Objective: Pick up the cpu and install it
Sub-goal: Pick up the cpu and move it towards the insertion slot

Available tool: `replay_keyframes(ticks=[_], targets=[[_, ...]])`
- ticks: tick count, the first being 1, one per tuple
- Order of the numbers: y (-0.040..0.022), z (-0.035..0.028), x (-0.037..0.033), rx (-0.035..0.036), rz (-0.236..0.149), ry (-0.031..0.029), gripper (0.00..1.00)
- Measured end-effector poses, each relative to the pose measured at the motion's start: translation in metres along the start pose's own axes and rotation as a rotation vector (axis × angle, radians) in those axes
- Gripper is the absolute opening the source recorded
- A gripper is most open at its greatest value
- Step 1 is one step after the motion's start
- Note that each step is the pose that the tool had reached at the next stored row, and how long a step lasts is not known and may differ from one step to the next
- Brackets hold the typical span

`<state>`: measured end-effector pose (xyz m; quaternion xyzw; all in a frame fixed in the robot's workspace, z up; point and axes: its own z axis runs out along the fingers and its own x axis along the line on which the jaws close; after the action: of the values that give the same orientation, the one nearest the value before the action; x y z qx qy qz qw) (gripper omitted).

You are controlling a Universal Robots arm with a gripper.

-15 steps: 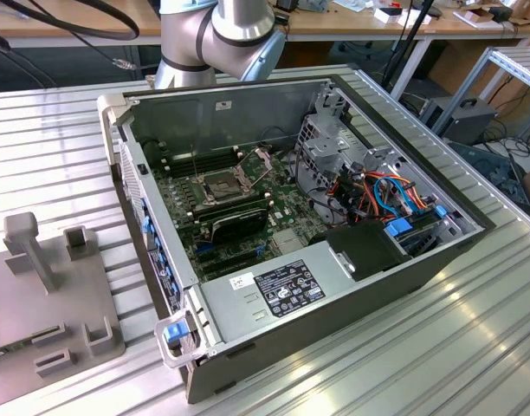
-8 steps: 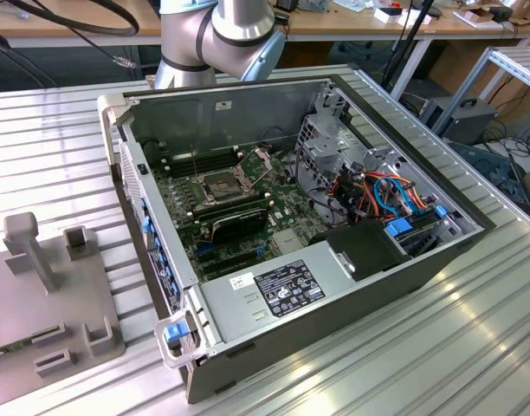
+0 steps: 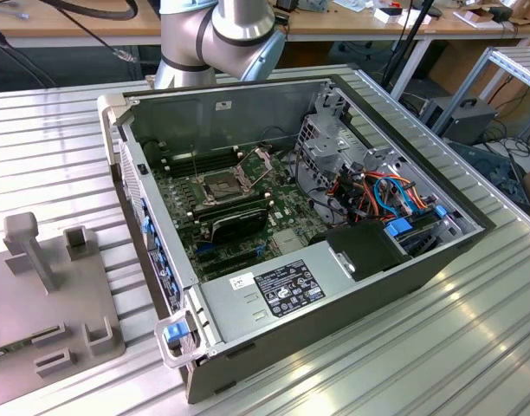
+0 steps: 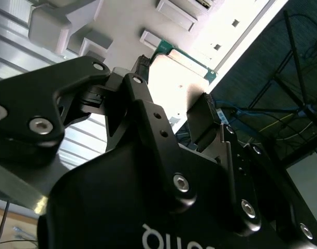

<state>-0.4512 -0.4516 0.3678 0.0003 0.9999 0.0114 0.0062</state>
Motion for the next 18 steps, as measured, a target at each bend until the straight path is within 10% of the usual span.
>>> replay_keyframes(ticks=[5, 18], targets=[[0.0003, -0.0115, -0.0001, -0.0001, 0.000, -0.0001, 0.54], [0.0003, -0.0118, -0.0002, 0.0005, 0.000, 0.0000, 0.54]])
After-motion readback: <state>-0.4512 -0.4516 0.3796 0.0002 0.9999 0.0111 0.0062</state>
